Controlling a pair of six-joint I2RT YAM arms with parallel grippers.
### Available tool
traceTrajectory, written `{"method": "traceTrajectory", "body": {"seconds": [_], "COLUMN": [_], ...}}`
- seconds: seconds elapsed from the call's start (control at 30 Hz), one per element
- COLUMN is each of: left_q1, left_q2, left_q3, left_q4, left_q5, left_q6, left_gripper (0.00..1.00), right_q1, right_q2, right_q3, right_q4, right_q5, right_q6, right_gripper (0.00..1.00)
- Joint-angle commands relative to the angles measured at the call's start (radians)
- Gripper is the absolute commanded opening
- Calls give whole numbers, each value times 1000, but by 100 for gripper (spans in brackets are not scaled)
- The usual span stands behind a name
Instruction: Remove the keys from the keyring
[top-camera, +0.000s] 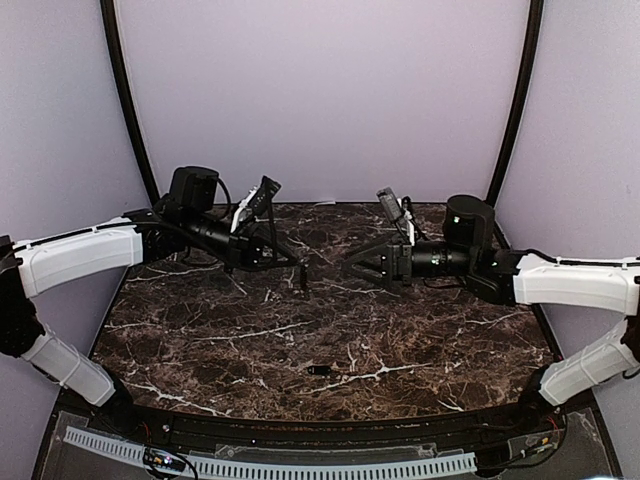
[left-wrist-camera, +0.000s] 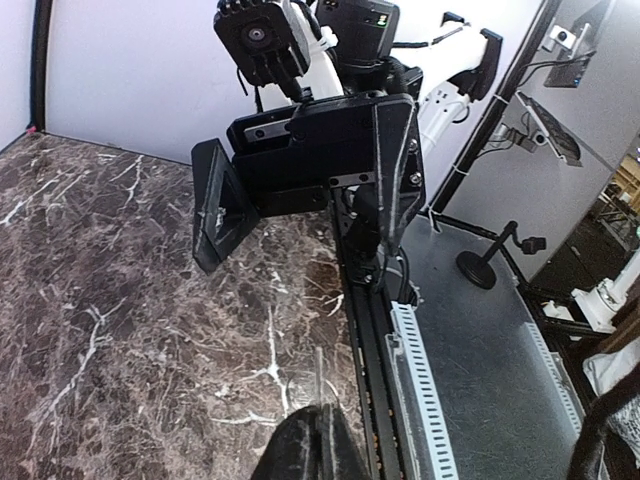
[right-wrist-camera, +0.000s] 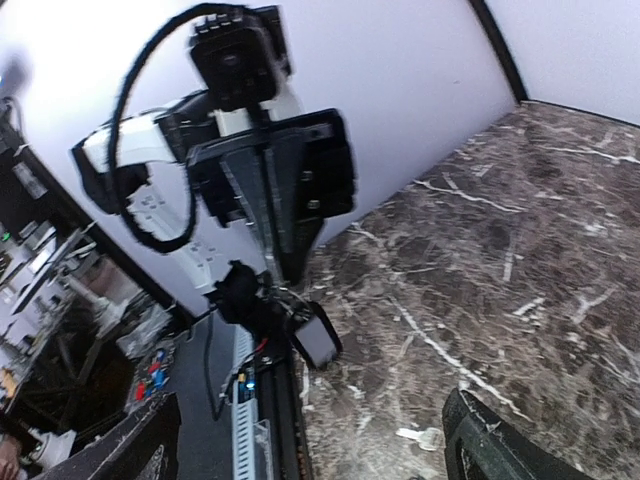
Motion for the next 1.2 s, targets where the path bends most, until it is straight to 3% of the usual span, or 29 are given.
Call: {"method": "traceTrajectory", "body": {"seconds": [0.0, 0.13, 0.5, 0.63, 0.87, 1.17], "left_q1": [-3, -12, -58, -65, -68, -71], "left_q2": [-22, -26, -32, -31, -37, -47], "left_q3": [-3, -44, -53, -51, -51, -50], "left_q4": [3, 39, 30, 24, 13, 5], "left_q5": [131, 193, 205, 202, 189, 174], "left_q6": [1, -27, -18, -15, -3, 8], "left_gripper": [0, 0, 0, 0, 0, 0], "right_q1": [2, 21, 67, 80, 108, 110], "right_q2": [41, 122, 285, 328, 345, 349], "right_q3": [-11, 33, 156, 175, 200, 180], "right_q4": [315, 413, 437, 497, 421, 480], "right_q5": [-323, -412, -480, -535, -561, -568], "right_q6": [94, 136, 103, 153, 111, 154], "right_gripper": [88, 85, 76, 61, 32, 13]}}
